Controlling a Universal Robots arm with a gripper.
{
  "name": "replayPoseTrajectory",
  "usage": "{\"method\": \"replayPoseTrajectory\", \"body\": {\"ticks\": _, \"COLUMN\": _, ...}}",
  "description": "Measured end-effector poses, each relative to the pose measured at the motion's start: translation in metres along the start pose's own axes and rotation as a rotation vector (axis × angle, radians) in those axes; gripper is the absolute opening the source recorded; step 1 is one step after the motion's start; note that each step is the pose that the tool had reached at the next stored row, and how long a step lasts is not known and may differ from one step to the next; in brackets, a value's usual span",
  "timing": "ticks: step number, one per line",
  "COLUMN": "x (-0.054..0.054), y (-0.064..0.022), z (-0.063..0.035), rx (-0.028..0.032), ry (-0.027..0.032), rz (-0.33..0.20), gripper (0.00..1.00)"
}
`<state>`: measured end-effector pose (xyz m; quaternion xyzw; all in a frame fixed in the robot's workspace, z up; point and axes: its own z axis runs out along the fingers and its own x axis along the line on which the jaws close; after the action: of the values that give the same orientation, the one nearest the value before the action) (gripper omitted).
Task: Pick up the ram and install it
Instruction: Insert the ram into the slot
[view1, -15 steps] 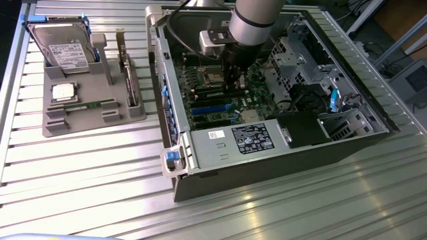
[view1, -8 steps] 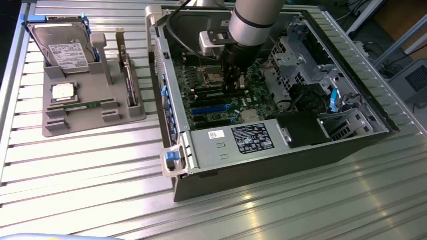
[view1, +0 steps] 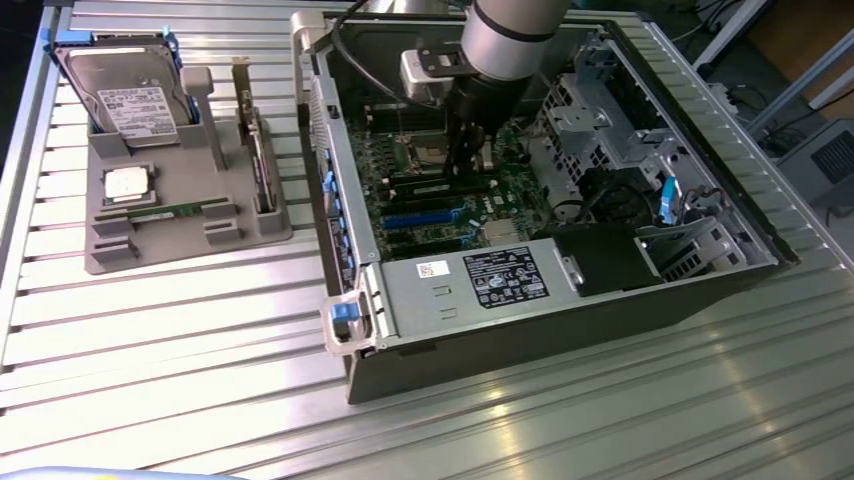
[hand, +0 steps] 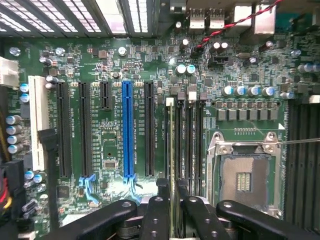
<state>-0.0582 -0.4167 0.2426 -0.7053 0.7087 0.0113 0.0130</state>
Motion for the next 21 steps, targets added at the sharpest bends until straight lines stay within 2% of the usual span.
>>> {"method": "replayPoseTrajectory", "body": {"ticks": 3, "x": -0.002, "y": 0.0, "z": -0.0084, "rx": 0.0, "ry": 0.0004, "rz": 0.0, "gripper": 0.19}}
{"method": "replayPoseTrajectory", "body": {"ticks": 4, "x": -0.004, "y": -0.0013, "z": -0.0089, "rx": -0.0001, "ry": 0.0008, "rz": 0.0, "gripper": 0.11}}
{"method": "replayPoseTrajectory", "body": {"ticks": 5, "x": -0.004, "y": -0.0074, "z": -0.0089, "rx": -0.0041, "ry": 0.0008, "rz": 0.0, "gripper": 0.1}}
{"method": "replayPoseTrajectory", "body": {"ticks": 6, "x": -0.004, "y": -0.0183, "z": -0.0088, "rx": -0.0152, "ry": 0.0009, "rz": 0.001, "gripper": 0.1}}
{"method": "replayPoseTrajectory", "body": {"ticks": 7, "x": -0.004, "y": -0.0289, "z": -0.0087, "rx": -0.0223, "ry": 0.0009, "rz": 0.001, "gripper": 0.1}}
{"method": "replayPoseTrajectory", "body": {"ticks": 9, "x": -0.004, "y": -0.0457, "z": -0.0087, "rx": -0.0288, "ry": 0.0009, "rz": 0.001, "gripper": 0.1}}
{"method": "replayPoseTrajectory", "body": {"ticks": 13, "x": -0.005, "y": -0.0618, "z": -0.015, "rx": -0.0301, "ry": 0.001, "rz": 0.001, "gripper": 0.1}}
{"method": "replayPoseTrajectory", "body": {"ticks": 15, "x": -0.005, "y": -0.0728, "z": -0.0165, "rx": -0.0325, "ry": 0.001, "rz": 0.001, "gripper": 0.1}}
{"method": "replayPoseTrajectory", "body": {"ticks": 16, "x": -0.005, "y": -0.0828, "z": -0.0172, "rx": -0.035, "ry": 0.0011, "rz": 0.001, "gripper": 0.1}}
{"method": "replayPoseTrajectory", "body": {"ticks": 19, "x": -0.005, "y": -0.1038, "z": -0.0188, "rx": -0.0395, "ry": 0.0007, "rz": 0.001, "gripper": 0.1}}
{"method": "replayPoseTrajectory", "body": {"ticks": 21, "x": -0.005, "y": -0.1113, "z": -0.0236, "rx": -0.04, "ry": 0.0008, "rz": 0.001, "gripper": 0.1}}
